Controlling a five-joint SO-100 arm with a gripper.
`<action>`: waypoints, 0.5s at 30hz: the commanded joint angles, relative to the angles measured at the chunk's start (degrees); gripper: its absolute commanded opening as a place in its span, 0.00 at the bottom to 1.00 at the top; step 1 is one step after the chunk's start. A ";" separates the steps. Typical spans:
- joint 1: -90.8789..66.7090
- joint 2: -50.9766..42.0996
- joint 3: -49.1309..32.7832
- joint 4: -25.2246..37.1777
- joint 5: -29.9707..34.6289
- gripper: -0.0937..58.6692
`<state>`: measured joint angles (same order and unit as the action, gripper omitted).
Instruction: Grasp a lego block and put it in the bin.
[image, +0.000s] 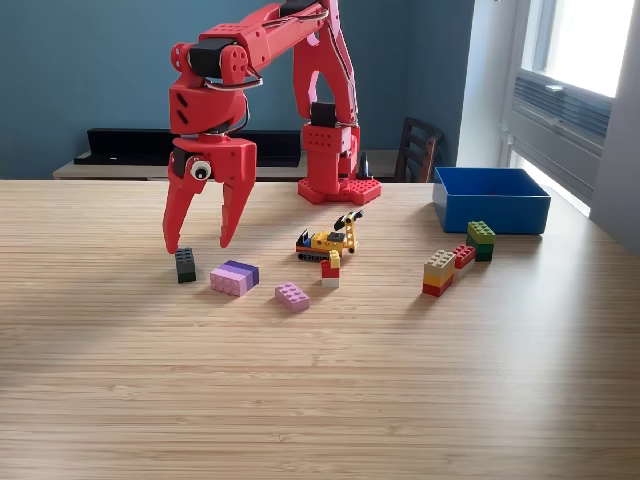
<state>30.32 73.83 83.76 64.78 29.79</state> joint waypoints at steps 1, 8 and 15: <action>0.62 -0.79 -6.33 1.58 0.18 0.44; 2.99 -2.81 -9.49 2.72 -0.09 0.41; 5.10 -5.89 -12.66 4.22 -0.53 0.40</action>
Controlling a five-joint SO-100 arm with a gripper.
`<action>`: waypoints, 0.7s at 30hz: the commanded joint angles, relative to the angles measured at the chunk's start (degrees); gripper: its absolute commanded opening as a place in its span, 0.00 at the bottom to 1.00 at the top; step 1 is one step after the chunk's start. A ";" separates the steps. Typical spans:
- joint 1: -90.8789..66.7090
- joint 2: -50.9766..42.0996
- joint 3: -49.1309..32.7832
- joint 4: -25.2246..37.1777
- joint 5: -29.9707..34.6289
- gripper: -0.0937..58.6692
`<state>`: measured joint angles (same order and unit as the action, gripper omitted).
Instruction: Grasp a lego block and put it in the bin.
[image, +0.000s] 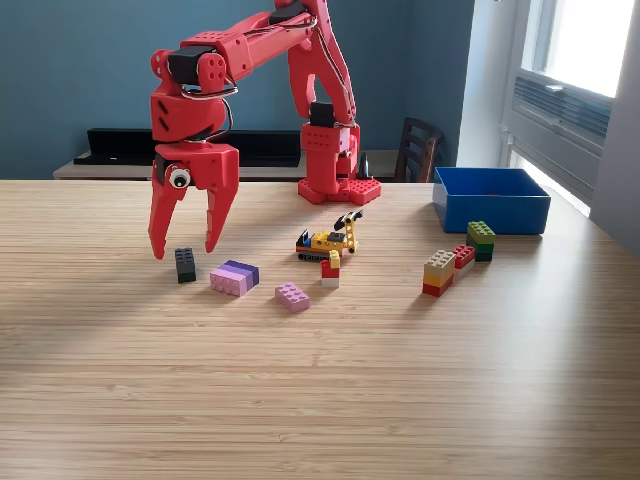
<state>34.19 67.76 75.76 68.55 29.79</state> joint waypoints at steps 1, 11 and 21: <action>1.41 -0.09 -4.92 0.44 -0.62 0.40; 1.76 -1.32 -6.42 0.53 -0.97 0.32; 1.85 -4.66 -10.81 2.81 -1.67 0.28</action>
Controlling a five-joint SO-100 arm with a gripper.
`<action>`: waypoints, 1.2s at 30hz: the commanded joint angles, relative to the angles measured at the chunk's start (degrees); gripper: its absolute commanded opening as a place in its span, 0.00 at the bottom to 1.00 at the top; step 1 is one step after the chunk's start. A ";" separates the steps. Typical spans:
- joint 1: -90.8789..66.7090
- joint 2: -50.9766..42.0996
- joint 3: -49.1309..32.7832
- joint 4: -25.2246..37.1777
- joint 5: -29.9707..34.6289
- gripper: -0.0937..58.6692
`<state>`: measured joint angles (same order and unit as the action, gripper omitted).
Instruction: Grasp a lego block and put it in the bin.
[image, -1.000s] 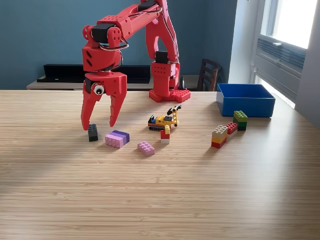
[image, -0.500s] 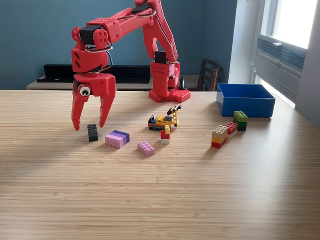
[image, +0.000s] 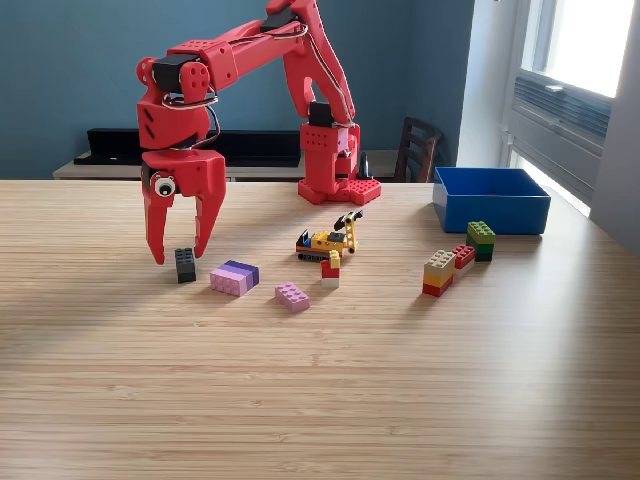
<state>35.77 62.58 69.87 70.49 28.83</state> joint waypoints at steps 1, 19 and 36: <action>0.35 0.09 -5.45 1.23 -0.79 0.28; 1.14 -9.40 -18.19 9.93 -1.14 0.26; 1.14 -10.46 -19.69 10.46 -0.62 0.00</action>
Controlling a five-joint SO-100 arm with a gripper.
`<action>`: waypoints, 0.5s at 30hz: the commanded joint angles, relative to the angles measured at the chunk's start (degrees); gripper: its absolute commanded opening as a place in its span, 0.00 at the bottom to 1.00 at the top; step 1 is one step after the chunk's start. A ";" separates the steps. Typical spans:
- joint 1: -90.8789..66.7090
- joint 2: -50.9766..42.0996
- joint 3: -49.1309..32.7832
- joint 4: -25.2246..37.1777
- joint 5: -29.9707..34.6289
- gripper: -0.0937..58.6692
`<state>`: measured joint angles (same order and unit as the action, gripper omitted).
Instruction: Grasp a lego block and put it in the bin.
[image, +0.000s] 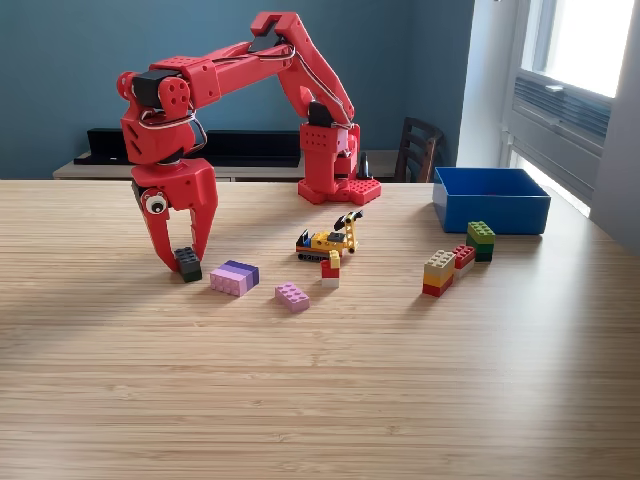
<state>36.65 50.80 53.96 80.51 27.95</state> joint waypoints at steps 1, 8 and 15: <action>0.26 1.32 -3.69 0.44 0.35 0.00; 0.62 1.93 -2.90 0.44 -0.53 0.00; 2.55 2.46 4.22 1.14 -3.34 0.00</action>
<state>37.09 51.06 56.43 80.51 25.49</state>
